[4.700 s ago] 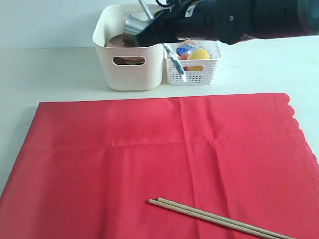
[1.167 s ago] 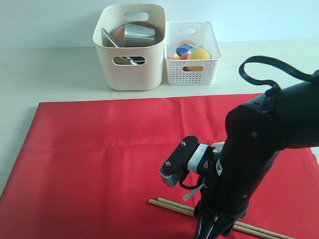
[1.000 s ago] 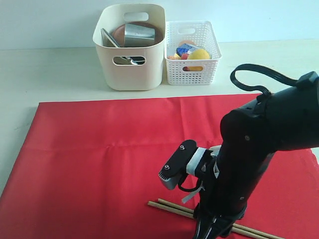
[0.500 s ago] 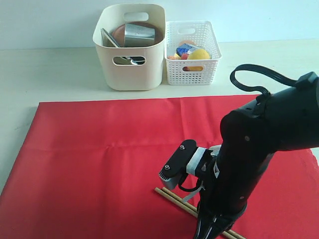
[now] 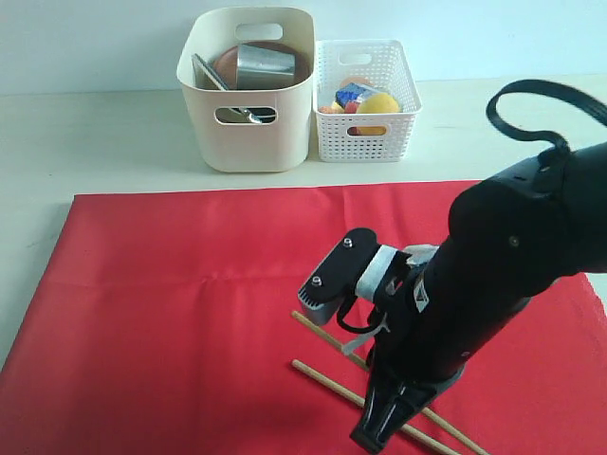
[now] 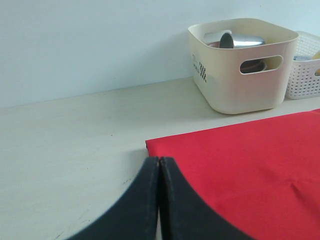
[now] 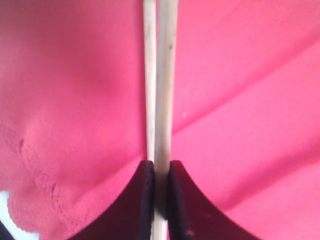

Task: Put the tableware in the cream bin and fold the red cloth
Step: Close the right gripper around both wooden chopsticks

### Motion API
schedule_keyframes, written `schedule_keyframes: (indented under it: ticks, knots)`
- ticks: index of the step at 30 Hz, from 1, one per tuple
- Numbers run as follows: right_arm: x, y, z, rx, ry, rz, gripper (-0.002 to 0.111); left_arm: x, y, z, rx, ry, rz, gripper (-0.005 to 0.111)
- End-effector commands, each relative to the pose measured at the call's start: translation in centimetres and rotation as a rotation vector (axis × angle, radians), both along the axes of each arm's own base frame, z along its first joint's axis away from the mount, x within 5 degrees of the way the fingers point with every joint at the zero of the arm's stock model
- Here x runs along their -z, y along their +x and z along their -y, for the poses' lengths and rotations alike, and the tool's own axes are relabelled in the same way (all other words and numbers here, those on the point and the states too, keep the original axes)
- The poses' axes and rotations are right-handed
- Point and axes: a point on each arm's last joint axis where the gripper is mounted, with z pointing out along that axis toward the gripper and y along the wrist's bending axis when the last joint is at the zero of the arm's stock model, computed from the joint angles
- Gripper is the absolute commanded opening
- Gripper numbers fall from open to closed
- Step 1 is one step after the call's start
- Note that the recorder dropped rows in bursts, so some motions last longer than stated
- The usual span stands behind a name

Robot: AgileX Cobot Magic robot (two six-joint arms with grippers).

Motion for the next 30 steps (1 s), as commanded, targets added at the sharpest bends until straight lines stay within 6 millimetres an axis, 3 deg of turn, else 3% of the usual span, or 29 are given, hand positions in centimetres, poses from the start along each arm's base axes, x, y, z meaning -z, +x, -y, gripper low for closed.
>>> schedule_keyframes:
  ticks: [1,7,18,30]
  knots:
    - [-1.2,0.2,-0.2,0.014,0.065,0.069,0.0,0.1,0.0,0.0,-0.001,-0.001,0.005,0.002]
    - [-0.4,0.2,-0.1,-0.006,0.021,0.043,0.0,0.1,0.0,0.0,-0.001,-0.001,0.005,0.002]
    - [3.3,-0.1,0.0,0.005,-0.111,-0.104,0.0,0.1,0.0,0.0,-0.001,-0.001,0.005,0.002]
    - [3.5,-0.1,0.1,0.022,-0.122,-0.115,0.029,0.1,0.0,0.0,-0.001,-0.001,0.005,0.002]
